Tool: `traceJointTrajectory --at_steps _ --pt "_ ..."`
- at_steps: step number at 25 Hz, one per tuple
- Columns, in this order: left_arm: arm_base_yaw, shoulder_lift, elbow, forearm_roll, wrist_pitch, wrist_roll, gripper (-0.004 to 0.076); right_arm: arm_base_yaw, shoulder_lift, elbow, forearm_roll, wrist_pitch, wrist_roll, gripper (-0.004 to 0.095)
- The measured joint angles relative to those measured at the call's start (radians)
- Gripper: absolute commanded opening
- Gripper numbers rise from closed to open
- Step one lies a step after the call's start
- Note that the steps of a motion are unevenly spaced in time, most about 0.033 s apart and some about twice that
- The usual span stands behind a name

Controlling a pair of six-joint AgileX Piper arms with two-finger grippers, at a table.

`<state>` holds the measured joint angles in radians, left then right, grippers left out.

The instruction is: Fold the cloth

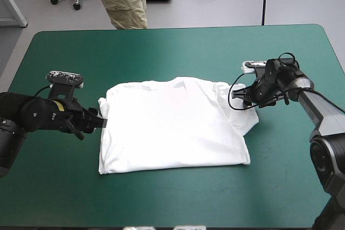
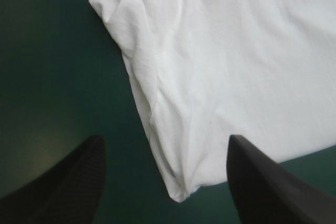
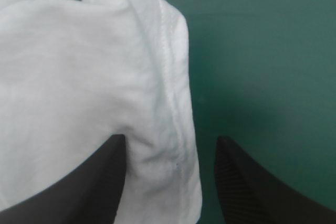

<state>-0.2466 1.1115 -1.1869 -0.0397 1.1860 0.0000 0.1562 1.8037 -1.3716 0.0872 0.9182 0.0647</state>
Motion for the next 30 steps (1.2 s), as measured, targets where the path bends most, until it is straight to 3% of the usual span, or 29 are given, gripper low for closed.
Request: traceJointTrajectory --at_steps 3,5,6,7,20,30 --pt "0.0 0.0 0.0 0.0 0.0 0.0 0.0454 0.0 0.057 -0.002 0.0 -0.018 0.0 0.0437" --pt "0.0 0.0 0.0 0.0 0.0 0.0 0.0454 0.0 0.073 -0.011 -0.002 -0.013 -0.003 0.0242" --pt "0.0 0.0 0.0 0.0 0.0 0.0 0.0454 -0.001 0.076 -0.014 -0.008 -0.009 -0.003 0.0038" --pt "0.0 0.0 0.0 0.0 0.0 0.0 0.0454 -0.006 0.078 -0.015 -0.023 -0.004 -0.004 -0.0013" --pt "0.0 0.0 0.0 -0.001 -0.001 0.0 0.0454 0.003 -0.042 -0.028 0.012 0.03 -0.012 -0.0017" --pt "0.0 0.0 0.0 -0.001 -0.003 0.0 0.0454 0.18 -0.063 -0.095 0.153 0.053 -0.087 -0.0017"
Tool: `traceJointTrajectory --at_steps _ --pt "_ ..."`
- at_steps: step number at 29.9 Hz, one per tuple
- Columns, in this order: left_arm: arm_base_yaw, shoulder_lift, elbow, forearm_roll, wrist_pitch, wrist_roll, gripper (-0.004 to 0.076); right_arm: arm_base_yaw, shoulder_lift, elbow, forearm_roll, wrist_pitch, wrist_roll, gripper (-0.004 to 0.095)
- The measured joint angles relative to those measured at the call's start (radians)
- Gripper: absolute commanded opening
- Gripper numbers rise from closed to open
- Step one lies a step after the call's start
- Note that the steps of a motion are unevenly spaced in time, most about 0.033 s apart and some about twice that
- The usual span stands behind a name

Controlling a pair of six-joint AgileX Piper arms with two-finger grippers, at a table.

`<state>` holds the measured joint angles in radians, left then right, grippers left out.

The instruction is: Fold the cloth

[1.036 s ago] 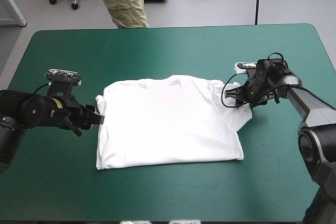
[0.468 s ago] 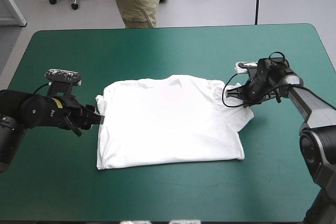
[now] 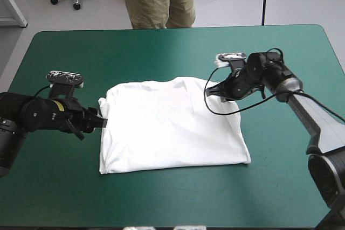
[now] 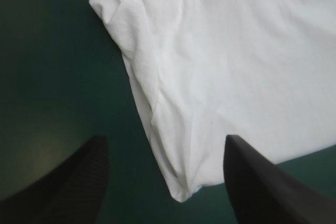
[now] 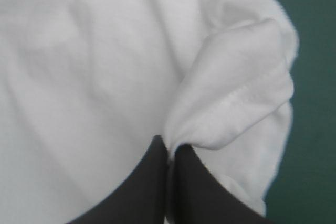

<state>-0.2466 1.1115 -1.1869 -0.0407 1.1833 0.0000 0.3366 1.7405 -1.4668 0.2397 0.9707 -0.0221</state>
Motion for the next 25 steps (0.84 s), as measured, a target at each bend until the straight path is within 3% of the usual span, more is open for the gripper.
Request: traceJointTrajectory --at_steps 6,8,13,15,20,25 --pt "0.0 0.0 0.0 0.0 -0.001 0.0 0.0454 0.12 0.08 0.0 0.026 -0.039 0.0 0.0006" --pt "0.0 0.0 0.0 0.0 -0.001 0.0 0.0454 0.145 0.106 0.0 0.028 -0.045 0.0 0.0097" --pt "0.0 0.0 0.0 0.0 0.002 0.0 0.0451 0.167 0.159 0.0 0.032 -0.03 0.005 0.0438" --pt "0.0 0.0 0.0 0.0 0.002 0.0 0.0451 0.168 0.165 0.0 0.039 -0.017 0.008 0.0504" --pt "0.0 0.0 0.0 0.0 0.007 0.0 0.0451 0.168 0.154 -0.044 0.065 0.06 -0.019 0.0509" --pt "0.0 0.0 0.0 0.0 0.043 -0.042 0.0451 0.16 0.031 -0.102 -0.019 0.126 -0.015 0.0509"
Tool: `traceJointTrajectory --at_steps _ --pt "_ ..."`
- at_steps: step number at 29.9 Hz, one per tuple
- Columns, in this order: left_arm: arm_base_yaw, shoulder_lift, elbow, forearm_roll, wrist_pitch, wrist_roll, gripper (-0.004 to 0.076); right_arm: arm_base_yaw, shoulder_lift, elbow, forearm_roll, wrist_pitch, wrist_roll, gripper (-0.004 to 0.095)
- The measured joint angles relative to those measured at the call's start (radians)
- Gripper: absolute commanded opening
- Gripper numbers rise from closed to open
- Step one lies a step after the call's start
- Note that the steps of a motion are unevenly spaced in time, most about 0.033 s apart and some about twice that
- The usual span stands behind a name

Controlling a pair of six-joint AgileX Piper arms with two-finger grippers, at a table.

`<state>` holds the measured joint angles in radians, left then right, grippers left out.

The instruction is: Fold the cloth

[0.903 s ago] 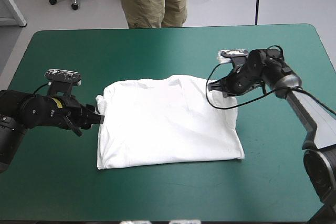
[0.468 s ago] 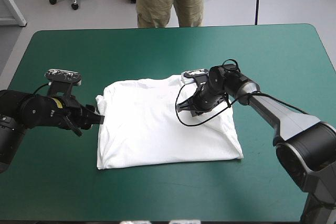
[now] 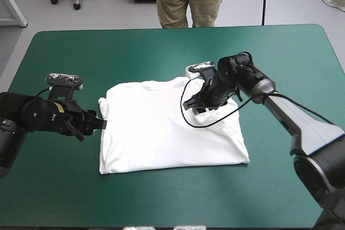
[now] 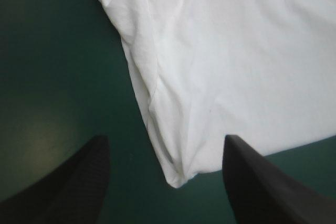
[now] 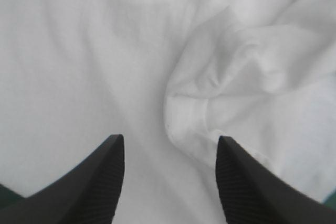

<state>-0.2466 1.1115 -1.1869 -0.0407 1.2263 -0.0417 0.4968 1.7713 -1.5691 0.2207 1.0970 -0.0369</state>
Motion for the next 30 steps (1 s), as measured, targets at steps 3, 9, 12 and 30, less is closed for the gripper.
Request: traceJointTrajectory --at_steps 3,9,12,30 --pt "0.0 0.0 0.0 0.0 0.017 -0.035 0.0451 -0.03 -0.094 -0.007 -0.02 0.041 0.007 0.051" --pt "0.0 -0.003 0.036 0.0 0.018 -0.105 0.0414 -0.143 -0.283 0.064 -0.034 0.093 0.019 0.0509" --pt "0.0 -0.011 0.123 0.0 0.016 -0.13 0.0412 -0.203 -0.361 0.131 -0.034 0.099 0.026 0.0492" --pt "0.0 0.051 0.507 -0.105 -0.252 -0.099 0.0454 -0.241 -0.439 0.205 0.025 0.112 0.046 0.0441"
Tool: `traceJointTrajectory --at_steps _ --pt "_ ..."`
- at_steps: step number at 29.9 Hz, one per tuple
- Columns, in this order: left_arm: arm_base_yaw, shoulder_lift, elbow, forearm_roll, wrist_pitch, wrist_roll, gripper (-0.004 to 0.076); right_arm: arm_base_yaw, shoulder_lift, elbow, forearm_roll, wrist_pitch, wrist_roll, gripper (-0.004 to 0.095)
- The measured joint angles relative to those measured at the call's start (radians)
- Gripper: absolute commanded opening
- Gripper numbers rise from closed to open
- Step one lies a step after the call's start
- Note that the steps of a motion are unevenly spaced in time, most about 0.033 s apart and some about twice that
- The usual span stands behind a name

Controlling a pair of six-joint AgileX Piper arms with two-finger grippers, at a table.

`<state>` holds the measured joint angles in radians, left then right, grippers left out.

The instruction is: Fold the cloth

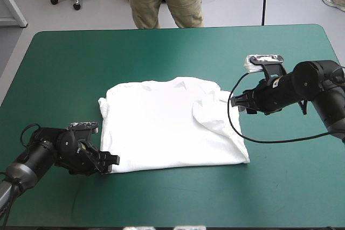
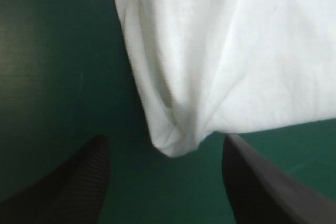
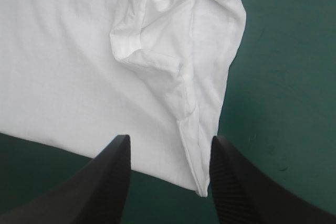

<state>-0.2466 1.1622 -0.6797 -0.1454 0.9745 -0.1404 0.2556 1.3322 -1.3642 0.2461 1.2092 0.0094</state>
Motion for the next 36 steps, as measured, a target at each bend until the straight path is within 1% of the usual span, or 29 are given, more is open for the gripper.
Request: traceJointTrajectory --at_steps 4,7,8,9,14,17,21,24,29,34,36 --pt "0.0 0.054 0.024 0.0 -0.049 0.001 0.0452 0.0 0.0 0.0 0.003 0.0 0.0 0.0441" --pt "0.0 0.102 0.025 0.0 -0.08 0.002 0.0413 0.0 0.0 0.0 0.006 0.0 0.002 0.0441" --pt "0.0 0.113 0.021 0.0 -0.078 0.001 0.038 0.0 0.0 0.0 0.006 0.001 0.002 0.0441" --pt "0.0 0.122 0.019 0.001 -0.077 0.001 0.033 0.0 0.0 0.0 0.006 0.004 0.002 0.0442" --pt "0.002 0.151 0.007 0.033 -0.052 0.013 -0.0003 0.002 -0.002 0.02 -0.004 0.027 0.002 0.049" --pt "0.003 0.152 0.006 0.0 -0.067 0.04 -0.0009 0.022 -0.009 0.072 -0.032 0.027 0.002 0.0493" --pt "0.002 0.152 0.006 -0.015 -0.072 0.06 -0.0009 0.074 -0.01 0.19 -0.033 0.004 0.002 0.0492" --pt "0.002 0.152 0.006 -0.015 -0.071 0.064 -0.0009 0.127 -0.01 0.285 -0.058 -0.076 0.021 0.0492" --pt "0.002 0.152 0.006 -0.015 -0.071 0.066 -0.0009 0.203 -0.01 0.438 -0.141 -0.219 0.128 0.0492" --pt "0.002 0.152 0.006 -0.016 -0.071 0.08 -0.0009 0.212 -0.01 0.566 -0.147 -0.341 0.192 0.0487" --pt "0.002 0.152 0.006 -0.016 -0.071 0.083 -0.0009 0.212 -0.01 0.594 -0.146 -0.375 0.209 0.0463"
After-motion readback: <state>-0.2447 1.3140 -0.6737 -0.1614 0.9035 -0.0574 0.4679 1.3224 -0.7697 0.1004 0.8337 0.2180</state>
